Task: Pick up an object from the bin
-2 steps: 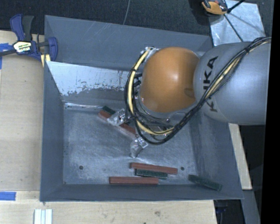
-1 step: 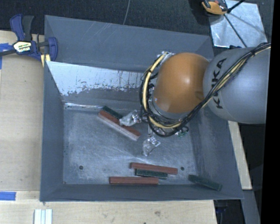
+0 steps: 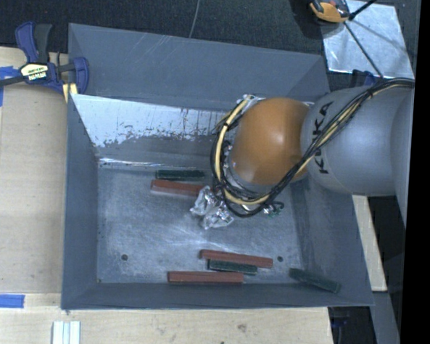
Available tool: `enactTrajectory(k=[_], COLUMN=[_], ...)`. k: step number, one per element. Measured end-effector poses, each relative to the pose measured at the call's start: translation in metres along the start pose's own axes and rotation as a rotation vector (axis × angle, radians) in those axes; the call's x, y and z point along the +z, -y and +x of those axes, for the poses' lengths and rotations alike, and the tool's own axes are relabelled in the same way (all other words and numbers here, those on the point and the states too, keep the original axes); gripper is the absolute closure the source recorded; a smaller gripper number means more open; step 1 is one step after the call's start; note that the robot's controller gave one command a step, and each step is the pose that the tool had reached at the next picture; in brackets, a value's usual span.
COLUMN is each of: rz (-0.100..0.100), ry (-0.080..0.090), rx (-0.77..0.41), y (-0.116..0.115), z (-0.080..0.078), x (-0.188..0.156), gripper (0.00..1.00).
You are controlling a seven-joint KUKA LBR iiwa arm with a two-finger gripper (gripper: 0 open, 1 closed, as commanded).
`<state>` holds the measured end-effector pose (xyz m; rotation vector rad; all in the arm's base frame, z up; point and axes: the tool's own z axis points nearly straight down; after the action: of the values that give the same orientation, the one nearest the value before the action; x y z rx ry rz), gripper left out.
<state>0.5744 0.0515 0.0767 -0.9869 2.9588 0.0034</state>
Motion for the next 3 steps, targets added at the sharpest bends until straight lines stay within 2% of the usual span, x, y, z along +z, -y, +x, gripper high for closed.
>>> enactTrajectory(k=[1,2,3], rz=[0.000,-0.008,-0.004], ry=[0.000,-0.024,-0.018], rx=[0.001,0.005,-0.015], y=[0.000,0.000,0.007], z=[0.000,0.004,-0.016], x=[0.000,-0.034,-0.065], gripper=[1.00,1.00,0.00])
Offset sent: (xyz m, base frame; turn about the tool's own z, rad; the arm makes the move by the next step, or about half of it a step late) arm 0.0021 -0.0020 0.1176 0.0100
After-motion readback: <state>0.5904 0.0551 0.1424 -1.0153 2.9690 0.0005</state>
